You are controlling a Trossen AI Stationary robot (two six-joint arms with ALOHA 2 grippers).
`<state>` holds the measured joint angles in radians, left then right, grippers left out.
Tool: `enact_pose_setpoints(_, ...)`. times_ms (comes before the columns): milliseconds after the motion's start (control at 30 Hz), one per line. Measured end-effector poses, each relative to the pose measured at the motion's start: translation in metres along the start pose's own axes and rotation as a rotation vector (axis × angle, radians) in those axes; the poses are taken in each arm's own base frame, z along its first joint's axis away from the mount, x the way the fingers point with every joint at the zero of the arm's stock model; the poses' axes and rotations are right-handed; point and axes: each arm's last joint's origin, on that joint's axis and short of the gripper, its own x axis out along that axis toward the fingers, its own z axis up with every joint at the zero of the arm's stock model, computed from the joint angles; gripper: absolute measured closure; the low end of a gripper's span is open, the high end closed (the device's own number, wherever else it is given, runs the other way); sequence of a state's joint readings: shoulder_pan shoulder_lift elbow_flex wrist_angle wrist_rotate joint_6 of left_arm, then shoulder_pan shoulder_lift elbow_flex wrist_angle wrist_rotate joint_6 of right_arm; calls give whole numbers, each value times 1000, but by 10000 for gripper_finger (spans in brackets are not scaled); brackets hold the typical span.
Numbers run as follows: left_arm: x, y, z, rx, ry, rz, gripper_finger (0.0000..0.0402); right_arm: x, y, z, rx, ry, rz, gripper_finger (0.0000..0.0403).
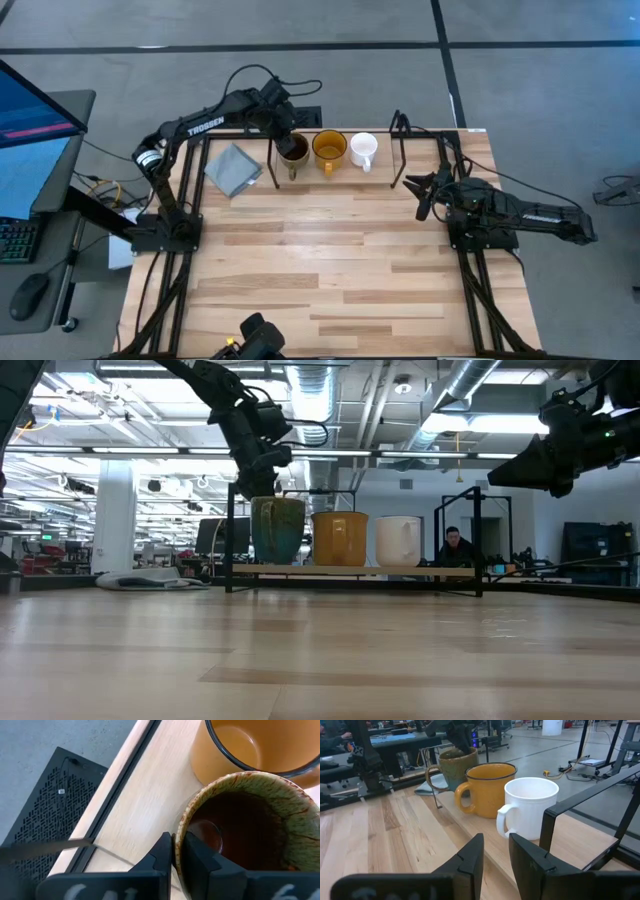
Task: Stack small to large cups/mugs on shelf
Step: Put the brown mug on the shelf
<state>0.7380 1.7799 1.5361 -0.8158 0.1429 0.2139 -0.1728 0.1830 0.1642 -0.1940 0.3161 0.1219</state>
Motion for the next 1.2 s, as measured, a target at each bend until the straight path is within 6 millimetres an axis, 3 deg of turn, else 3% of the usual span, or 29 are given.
enact_pose_setpoints(200,18,-2,3,-8,13,-26,388,0,0,0,2,0,-1,290)
enact_pose_setpoints(667,14,2,8,-25,22,14,387,0,0,0,1,0,0,290)
enact_pose_setpoints(967,15,0,7,-18,20,6,316,0,0,0,0,0,0,290)
enact_pose_setpoints(1200,15,0,7,-23,20,9,296,0,0,0,-1,0,0,290)
